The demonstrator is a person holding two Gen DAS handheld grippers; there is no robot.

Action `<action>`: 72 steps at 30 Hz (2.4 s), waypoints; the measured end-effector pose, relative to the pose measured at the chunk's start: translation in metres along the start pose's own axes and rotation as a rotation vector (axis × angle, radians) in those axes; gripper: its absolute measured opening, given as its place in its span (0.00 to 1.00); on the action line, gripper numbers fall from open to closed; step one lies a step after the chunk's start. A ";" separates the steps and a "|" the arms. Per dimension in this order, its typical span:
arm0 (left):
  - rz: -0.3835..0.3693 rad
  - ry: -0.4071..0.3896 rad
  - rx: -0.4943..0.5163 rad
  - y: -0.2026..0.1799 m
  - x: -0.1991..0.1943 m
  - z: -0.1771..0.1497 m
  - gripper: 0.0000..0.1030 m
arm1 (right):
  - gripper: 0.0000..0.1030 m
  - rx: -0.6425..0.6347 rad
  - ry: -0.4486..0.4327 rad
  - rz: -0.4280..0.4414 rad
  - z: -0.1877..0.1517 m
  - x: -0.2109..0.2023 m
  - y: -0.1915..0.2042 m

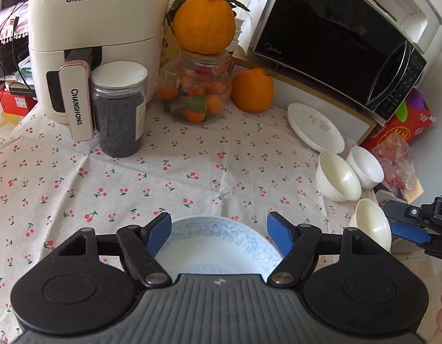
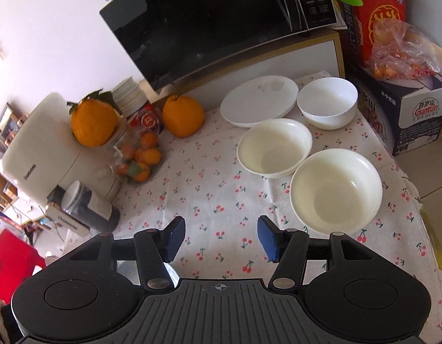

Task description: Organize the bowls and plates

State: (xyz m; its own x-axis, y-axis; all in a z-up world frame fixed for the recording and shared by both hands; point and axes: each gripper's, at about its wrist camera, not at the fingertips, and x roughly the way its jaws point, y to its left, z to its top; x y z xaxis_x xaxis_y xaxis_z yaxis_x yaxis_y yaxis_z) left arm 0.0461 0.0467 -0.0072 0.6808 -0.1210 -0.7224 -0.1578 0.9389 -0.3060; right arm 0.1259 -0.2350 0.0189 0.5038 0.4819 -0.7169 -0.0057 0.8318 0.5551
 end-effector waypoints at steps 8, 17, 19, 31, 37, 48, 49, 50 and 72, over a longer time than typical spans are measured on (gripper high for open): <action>-0.081 0.033 -0.054 -0.050 0.058 0.052 0.74 | 0.56 0.249 -0.023 0.076 0.063 0.040 -0.054; -0.089 0.033 -0.012 -0.092 0.133 0.098 0.72 | 0.55 0.323 -0.071 0.098 0.109 0.098 -0.068; -0.096 0.032 -0.014 -0.097 0.151 0.106 0.71 | 0.54 0.329 -0.069 0.078 0.116 0.114 -0.065; -0.186 0.099 -0.129 -0.103 0.228 0.122 0.56 | 0.45 0.346 0.000 -0.136 0.123 0.188 -0.055; -0.187 0.126 -0.128 -0.105 0.249 0.124 0.47 | 0.45 0.358 0.017 -0.152 0.126 0.208 -0.059; -0.224 0.127 -0.131 -0.102 0.254 0.126 0.35 | 0.37 0.458 0.087 -0.127 0.134 0.206 -0.074; -0.228 0.123 -0.127 -0.102 0.255 0.126 0.34 | 0.37 0.474 0.096 -0.111 0.135 0.205 -0.075; -0.229 0.124 -0.123 -0.102 0.255 0.126 0.33 | 0.37 0.476 0.099 -0.104 0.135 0.204 -0.075; -0.240 0.134 -0.099 -0.105 0.262 0.123 0.12 | 0.27 0.411 0.020 -0.191 0.134 0.207 -0.070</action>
State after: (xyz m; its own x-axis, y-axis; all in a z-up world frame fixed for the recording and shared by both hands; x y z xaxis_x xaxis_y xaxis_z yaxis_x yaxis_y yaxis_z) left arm 0.3290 -0.0443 -0.0886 0.6078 -0.3835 -0.6953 -0.0775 0.8428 -0.5326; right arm 0.3458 -0.2304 -0.1116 0.4455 0.3391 -0.8286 0.4309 0.7300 0.5304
